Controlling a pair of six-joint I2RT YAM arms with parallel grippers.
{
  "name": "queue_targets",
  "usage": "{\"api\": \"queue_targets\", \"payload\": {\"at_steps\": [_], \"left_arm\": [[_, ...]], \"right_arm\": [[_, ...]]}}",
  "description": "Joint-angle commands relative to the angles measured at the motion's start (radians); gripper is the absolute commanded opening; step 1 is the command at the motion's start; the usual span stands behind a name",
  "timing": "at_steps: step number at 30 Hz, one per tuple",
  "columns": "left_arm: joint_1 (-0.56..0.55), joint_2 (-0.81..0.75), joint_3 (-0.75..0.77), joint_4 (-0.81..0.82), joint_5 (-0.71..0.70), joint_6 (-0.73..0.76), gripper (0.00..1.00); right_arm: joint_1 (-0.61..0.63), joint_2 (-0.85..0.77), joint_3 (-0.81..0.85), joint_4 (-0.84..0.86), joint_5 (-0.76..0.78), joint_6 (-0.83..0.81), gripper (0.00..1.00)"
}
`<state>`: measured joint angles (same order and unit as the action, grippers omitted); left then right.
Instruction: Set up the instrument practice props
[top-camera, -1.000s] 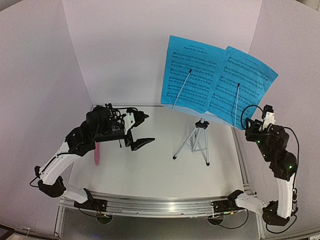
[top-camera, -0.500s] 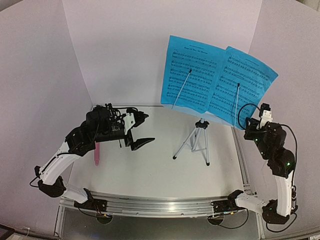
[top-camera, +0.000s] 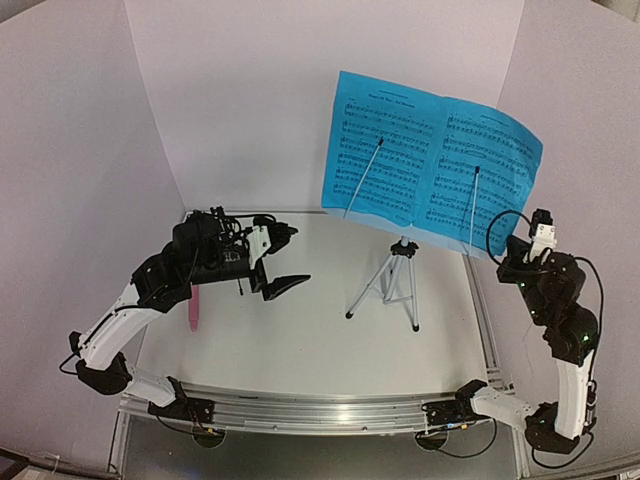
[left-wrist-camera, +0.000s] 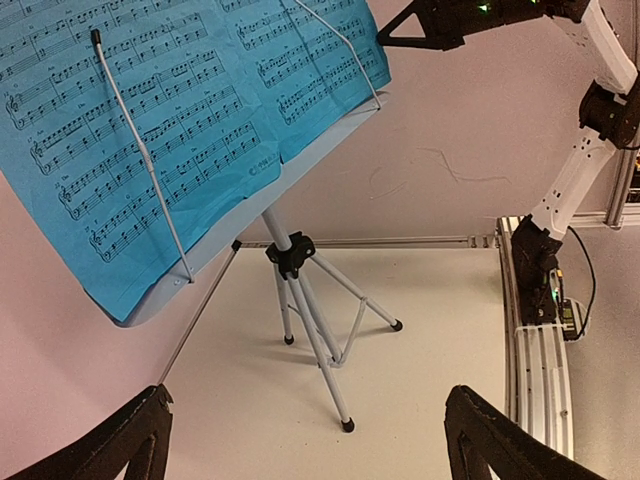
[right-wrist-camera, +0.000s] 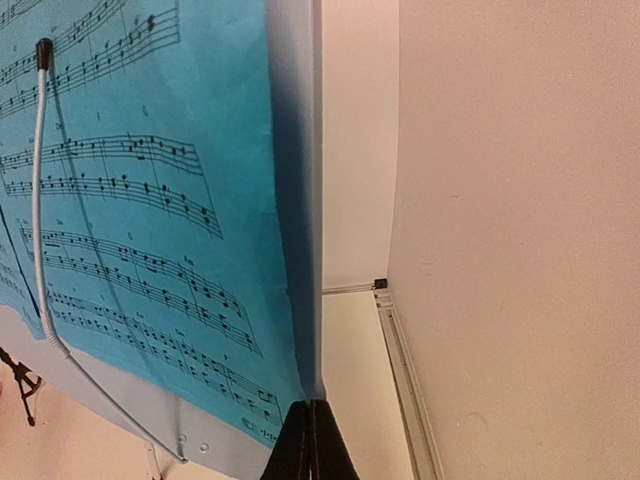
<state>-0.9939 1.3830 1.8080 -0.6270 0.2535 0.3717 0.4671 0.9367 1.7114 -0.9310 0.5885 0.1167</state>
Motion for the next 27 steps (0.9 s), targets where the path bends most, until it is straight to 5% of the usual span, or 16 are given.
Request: {"api": "queue_targets", "payload": {"at_steps": [1,27], "left_arm": [[0.004,-0.012,0.02,0.022,-0.014,0.02,0.95],[0.005,-0.011,0.024,0.021,-0.02,0.029,0.95]], "right_arm": [[0.0,0.034,0.039,-0.018,0.018,-0.078,0.01],[0.0,0.021,0.038,-0.034,0.064,-0.109,0.0]]}}
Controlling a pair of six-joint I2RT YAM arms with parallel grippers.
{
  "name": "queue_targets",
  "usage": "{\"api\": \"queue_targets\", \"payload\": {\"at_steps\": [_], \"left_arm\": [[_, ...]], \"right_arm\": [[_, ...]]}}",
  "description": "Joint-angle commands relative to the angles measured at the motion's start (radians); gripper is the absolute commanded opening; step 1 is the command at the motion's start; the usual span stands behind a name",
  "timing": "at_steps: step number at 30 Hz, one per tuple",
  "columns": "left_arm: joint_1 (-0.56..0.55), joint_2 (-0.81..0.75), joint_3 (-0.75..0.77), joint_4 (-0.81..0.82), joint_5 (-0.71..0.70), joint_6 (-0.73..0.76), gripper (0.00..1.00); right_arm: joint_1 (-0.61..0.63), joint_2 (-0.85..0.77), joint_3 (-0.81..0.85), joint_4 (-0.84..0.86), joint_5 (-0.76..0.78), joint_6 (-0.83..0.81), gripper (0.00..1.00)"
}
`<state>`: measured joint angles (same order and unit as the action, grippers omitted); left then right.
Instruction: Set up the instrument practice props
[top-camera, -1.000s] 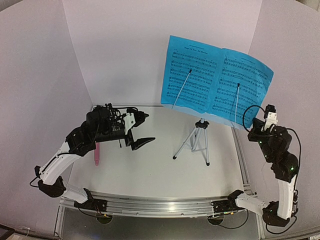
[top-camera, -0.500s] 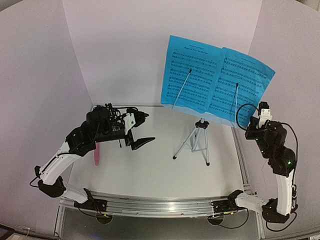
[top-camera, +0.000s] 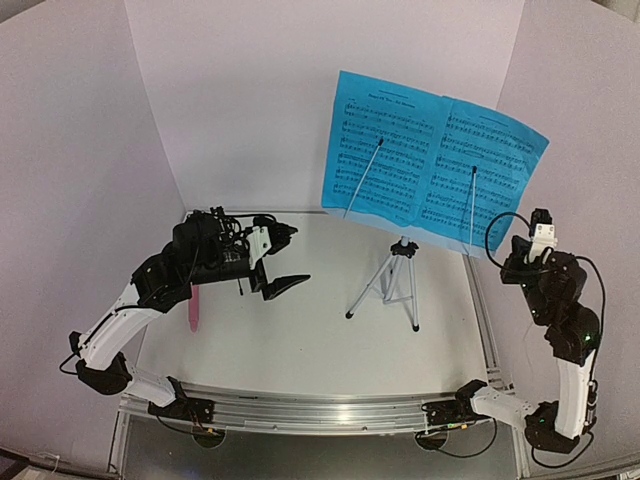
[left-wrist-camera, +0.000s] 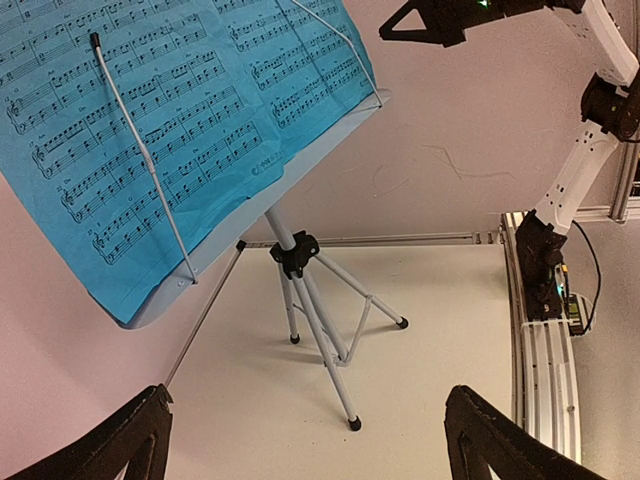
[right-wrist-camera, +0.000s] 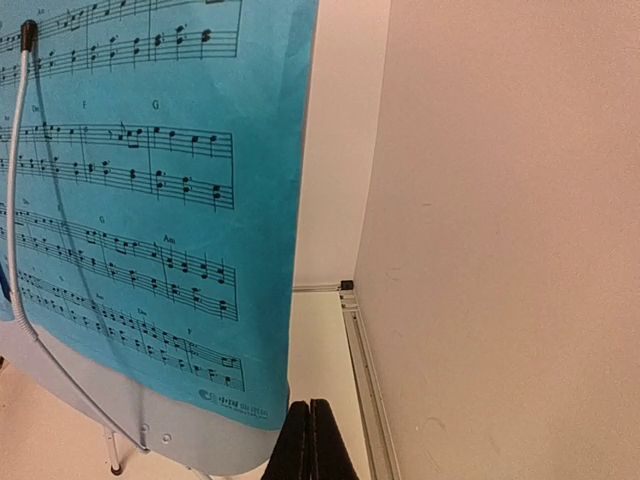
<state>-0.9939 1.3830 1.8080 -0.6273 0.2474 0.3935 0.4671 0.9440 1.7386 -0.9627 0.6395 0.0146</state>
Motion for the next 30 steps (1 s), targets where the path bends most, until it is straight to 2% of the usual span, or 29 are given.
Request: {"api": "queue_targets", "payload": {"at_steps": [1,6,13,15,20,26,30], "left_arm": [[0.005,-0.012,0.024,0.021,-0.014,0.007,0.95],[0.005,-0.014,0.02,0.025,-0.02,0.01,0.95],[0.037,-0.042,-0.018,0.048,-0.058,-0.028,0.95],[0.064,-0.054,-0.035,0.057,-0.057,-0.05,0.96],[0.138,-0.081,-0.079,0.078,-0.038,-0.107,0.96],[0.231,-0.125,-0.133,0.118,-0.021,-0.18,0.96],[0.326,-0.15,-0.152,0.143,0.011,-0.272,0.96]], "right_arm": [[0.001,0.015,0.015,-0.002,0.009,-0.006,0.0],[0.0,0.016,0.04,-0.014,0.001,-0.005,0.01],[0.001,-0.004,0.051,-0.107,-0.072,0.082,0.25],[0.0,-0.007,0.054,-0.147,-0.145,0.101,0.32],[0.0,-0.03,0.094,-0.158,-0.443,0.125,0.5],[0.001,-0.001,0.205,-0.147,-0.664,0.146,0.79],[0.0,0.079,0.22,-0.087,-0.859,0.172,0.84]]}}
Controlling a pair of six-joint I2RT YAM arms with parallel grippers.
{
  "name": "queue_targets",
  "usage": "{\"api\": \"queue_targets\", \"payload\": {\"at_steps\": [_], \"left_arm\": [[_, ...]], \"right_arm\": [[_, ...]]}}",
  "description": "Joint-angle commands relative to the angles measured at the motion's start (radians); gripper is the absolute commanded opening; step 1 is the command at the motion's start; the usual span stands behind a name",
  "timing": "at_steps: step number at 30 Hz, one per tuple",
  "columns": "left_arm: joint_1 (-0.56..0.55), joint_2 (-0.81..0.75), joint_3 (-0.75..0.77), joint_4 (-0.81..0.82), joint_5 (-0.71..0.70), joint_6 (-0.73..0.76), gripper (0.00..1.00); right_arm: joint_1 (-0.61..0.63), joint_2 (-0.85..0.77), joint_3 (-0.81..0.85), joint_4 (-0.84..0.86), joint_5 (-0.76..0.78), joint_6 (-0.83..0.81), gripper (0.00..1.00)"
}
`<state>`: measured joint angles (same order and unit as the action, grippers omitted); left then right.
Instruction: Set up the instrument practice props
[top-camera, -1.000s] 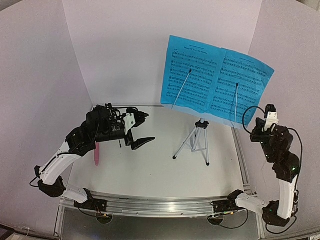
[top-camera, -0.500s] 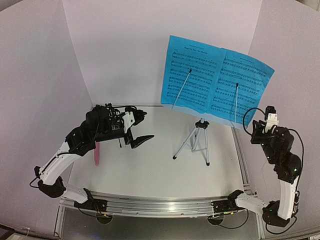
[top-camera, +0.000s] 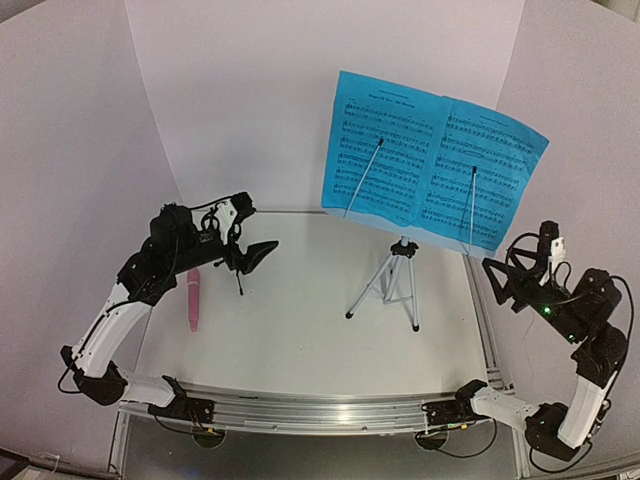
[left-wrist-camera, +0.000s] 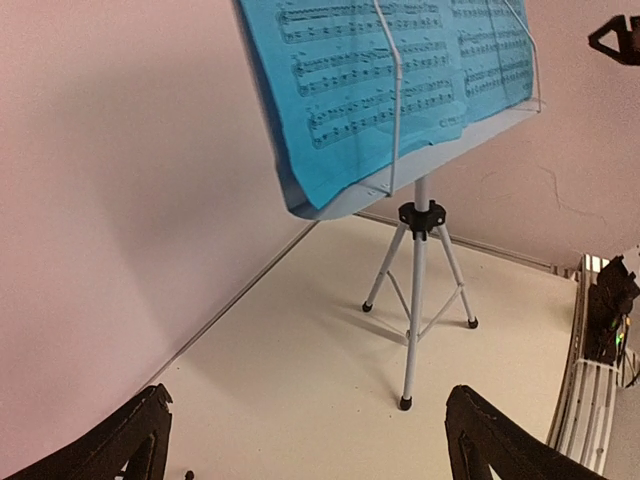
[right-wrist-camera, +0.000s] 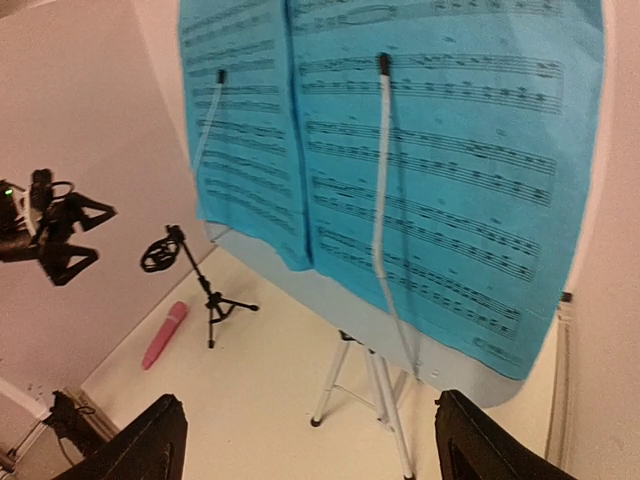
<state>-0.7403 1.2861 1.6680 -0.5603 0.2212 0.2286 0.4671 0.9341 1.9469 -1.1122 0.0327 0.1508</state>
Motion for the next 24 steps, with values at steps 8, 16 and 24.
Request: {"api": "queue_targets", "payload": {"at_steps": [8,16,24], "left_arm": [[0.333,-0.186,-0.119,0.055,0.073,-0.218,0.94],[0.52,-0.312,-0.267,0.024,0.056,-0.301,0.93],[0.627,-0.327,-0.318,0.011,0.092,-0.325,0.92]], "right_arm": [[0.0,0.13,-0.18,0.461,-0.528,0.15,0.88],[0.126,0.236,-0.195,0.513,-0.483,0.081,0.88],[0.594,0.455,-0.079,0.479,-0.164,-0.231,0.88]]}}
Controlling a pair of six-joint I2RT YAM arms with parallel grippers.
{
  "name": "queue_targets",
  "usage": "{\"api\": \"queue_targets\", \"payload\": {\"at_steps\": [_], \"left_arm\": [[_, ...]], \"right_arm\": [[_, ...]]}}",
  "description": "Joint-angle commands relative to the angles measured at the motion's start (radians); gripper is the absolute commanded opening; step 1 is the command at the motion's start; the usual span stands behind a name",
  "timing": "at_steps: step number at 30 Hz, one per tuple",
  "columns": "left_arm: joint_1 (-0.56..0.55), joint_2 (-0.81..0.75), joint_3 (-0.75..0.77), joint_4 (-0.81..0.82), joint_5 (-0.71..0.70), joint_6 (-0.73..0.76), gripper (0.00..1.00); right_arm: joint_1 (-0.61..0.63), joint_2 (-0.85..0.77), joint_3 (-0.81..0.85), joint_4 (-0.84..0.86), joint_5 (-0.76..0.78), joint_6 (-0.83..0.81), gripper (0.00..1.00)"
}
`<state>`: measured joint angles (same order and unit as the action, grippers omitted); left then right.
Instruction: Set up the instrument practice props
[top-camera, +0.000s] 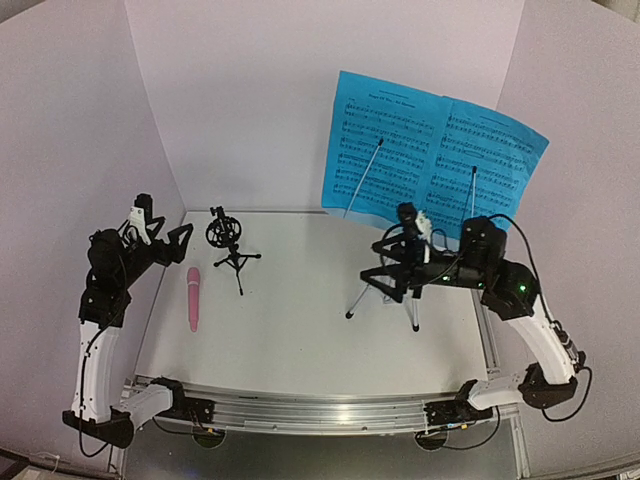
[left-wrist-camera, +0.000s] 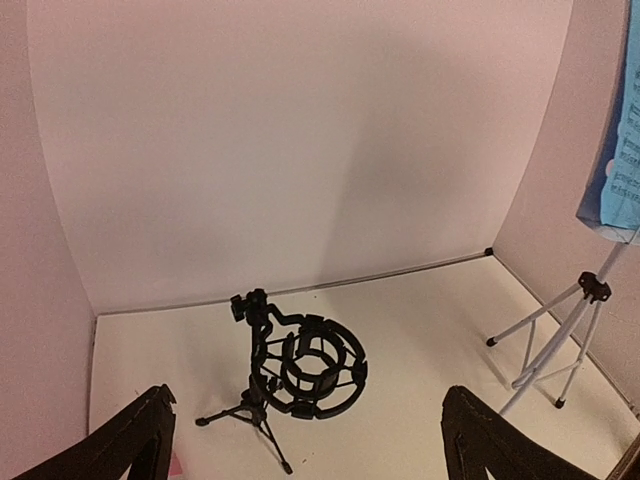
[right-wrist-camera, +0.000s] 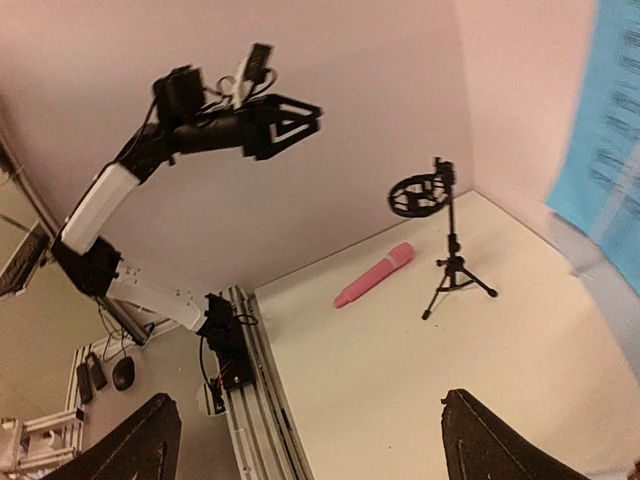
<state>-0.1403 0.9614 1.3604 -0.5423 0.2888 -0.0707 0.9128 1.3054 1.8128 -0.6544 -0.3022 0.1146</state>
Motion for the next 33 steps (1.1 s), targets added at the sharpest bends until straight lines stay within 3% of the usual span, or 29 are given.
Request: {"api": "queue_targets", "payload": {"at_steps": [1,7,14,17,21,28,33], "left_arm": [[0.035,-0.001,-0.017,-0.007,0.019,-0.027,0.92],[0.072,0.002,-0.085,-0.007,-0.034,-0.093,0.92],[0.102,0.021,-0.202,-0.025,-0.208,-0.224,0.96],[0.105,0.045,-0.245,-0.025,-0.209,-0.255,0.96],[0.105,0.085,-0.31,-0.011,-0.204,-0.279,0.98],[0.105,0.324,-0.274,-0.131,-0.195,-0.255,0.95],[0.105,0.439,-0.284,-0.085,-0.286,-0.184,0.95]], "right_arm": [[0.191,0.108,0.051,0.021,0.216,-0.222,0.88],[0.342,0.227,-0.124,0.105,0.461,-0.313,0.89],[0.353,0.187,-0.547,0.521,0.573,-0.227,0.95],[0.353,0.182,-0.657,0.595,0.694,-0.185,0.97],[0.327,0.141,-0.82,0.73,0.74,-0.114,0.98],[0.224,0.059,-0.962,0.758,0.816,0.074,0.98],[0.174,-0.025,-1.05,0.745,0.84,0.242,0.97]]}}
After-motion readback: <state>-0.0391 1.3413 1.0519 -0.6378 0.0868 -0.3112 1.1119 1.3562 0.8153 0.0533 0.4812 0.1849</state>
